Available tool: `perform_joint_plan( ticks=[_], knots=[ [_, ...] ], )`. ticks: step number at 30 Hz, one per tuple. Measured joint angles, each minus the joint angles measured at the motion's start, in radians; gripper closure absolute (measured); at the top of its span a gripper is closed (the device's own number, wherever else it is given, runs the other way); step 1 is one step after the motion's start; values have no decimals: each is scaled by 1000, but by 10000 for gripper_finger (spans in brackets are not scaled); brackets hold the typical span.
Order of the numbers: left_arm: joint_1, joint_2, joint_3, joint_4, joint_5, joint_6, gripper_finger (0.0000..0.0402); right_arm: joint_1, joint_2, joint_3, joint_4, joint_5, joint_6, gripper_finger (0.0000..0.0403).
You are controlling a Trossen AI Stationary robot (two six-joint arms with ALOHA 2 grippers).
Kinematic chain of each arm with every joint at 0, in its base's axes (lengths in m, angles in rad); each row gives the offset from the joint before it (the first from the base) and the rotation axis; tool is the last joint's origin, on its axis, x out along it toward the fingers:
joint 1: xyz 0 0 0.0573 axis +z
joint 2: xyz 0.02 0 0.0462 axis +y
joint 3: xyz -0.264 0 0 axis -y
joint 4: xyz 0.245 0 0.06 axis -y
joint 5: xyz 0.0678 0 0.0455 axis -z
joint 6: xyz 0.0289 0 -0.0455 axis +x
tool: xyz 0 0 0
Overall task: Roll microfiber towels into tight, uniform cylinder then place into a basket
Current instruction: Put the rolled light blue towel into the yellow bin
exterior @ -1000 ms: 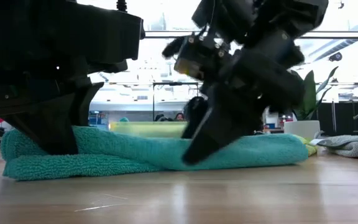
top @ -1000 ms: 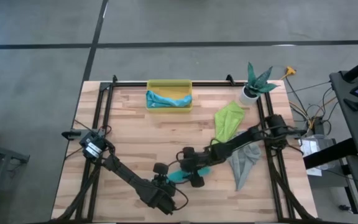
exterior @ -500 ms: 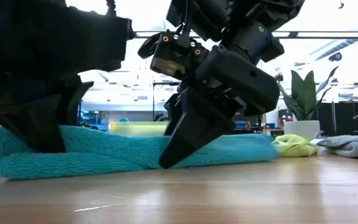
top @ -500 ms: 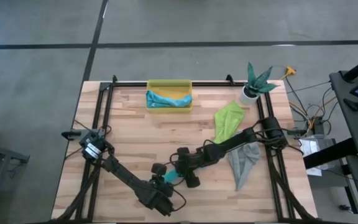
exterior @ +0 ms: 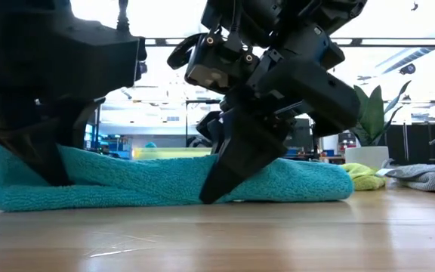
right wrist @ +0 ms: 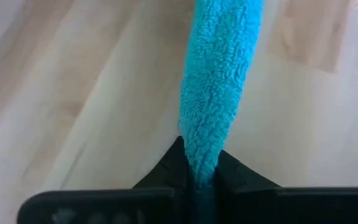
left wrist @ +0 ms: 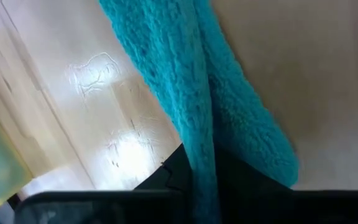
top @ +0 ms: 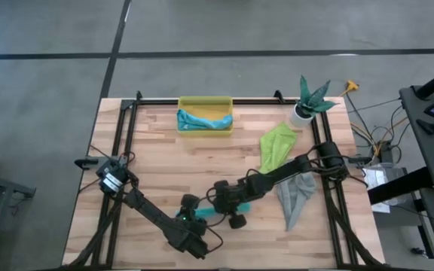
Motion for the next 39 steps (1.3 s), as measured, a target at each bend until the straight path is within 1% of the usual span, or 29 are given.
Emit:
perform_joint_plan(
  ticks=[3,5,7,9,10,13,15,17,19,21,24,27,29,32,34,36,39],
  knots=[
    [-1,0,0,-1,1,26,374,0,-4,3,-8,-25,22,387],
    [-2,0,6,-35,1,26,373,0,-9,8,-16,-26,32,388],
    [-6,0,19,-141,0,5,373,-1,-15,20,-40,-26,34,388],
    [-14,-10,21,-294,8,-44,373,-2,-22,33,-85,-25,32,388],
    [-21,-20,17,-344,8,-69,373,-3,-27,40,-120,-19,29,388],
    [-40,-75,5,-341,-19,-90,372,-3,-27,59,-183,5,27,389],
    [-54,-116,4,-309,-55,-104,372,-3,-29,60,-206,33,27,389],
    [-68,-155,4,-300,-100,-138,372,1,-29,63,-209,94,12,389],
    [-80,-196,3,-292,-158,-179,372,9,-31,67,-215,177,-22,389],
    [-93,-234,-1,-290,-238,-232,372,15,-31,74,-226,307,-77,389],
    [-111,-290,-22,-284,-352,-326,372,6,-24,82,-233,535,-174,389],
    [-128,-337,-65,-277,-469,-422,372,-13,-23,94,-207,697,-258,390],
    [-139,-364,-108,-277,-557,-506,372,-30,-28,98,-173,754,-287,390],
    [-152,-390,-183,-279,-677,-636,372,-66,-29,98,-143,776,-305,390],
    [-155,-398,-231,-279,-719,-711,372,-92,-29,98,-121,799,-321,390],
    [-156,-404,-269,-279,-736,-768,372,-112,-30,98,-91,841,-352,390],
    [-156,-404,-300,-280,-750,-815,372,-131,-30,98,-39,874,-448,390]
  ],
)
